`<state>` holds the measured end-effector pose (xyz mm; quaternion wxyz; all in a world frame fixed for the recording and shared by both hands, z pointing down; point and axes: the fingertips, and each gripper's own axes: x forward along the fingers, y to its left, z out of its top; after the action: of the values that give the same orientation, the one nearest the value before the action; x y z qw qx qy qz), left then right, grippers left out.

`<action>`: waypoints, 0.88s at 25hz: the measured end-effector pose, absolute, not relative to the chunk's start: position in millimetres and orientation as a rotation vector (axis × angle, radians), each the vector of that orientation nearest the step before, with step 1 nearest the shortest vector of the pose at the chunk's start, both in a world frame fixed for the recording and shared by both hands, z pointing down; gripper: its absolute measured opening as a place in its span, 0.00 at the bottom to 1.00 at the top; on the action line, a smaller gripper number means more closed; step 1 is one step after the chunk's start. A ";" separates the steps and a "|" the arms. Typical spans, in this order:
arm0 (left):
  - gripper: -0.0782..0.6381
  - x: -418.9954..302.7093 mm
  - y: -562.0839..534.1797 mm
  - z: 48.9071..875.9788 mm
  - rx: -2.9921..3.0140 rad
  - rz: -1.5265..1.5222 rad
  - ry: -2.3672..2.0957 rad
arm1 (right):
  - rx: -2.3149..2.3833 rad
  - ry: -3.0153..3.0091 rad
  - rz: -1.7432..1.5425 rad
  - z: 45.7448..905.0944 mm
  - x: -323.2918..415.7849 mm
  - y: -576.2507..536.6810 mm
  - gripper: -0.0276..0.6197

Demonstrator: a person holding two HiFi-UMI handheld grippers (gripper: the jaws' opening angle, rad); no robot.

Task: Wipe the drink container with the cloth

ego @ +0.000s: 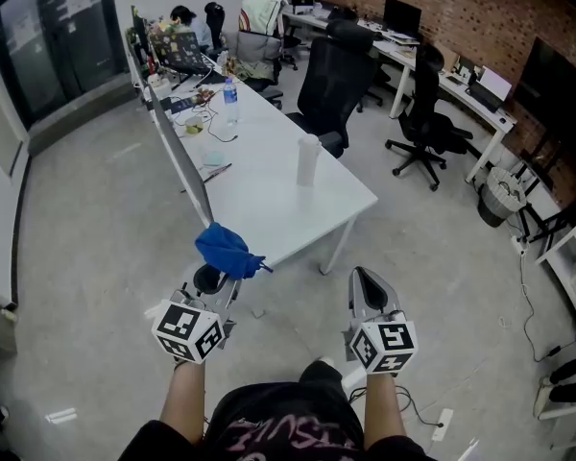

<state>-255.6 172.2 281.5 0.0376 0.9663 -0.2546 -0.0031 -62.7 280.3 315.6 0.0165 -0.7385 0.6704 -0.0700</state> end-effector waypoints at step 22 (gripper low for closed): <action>0.24 -196.8 136.6 297.8 2.965 0.013 -0.801 | -2.265 2.064 -0.217 322.5 2.5 244.9 0.04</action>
<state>-196.8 136.6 297.8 0.0351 0.9648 -0.2607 0.0044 2.5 244.9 322.5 0.0347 -0.7368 0.6715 -0.0706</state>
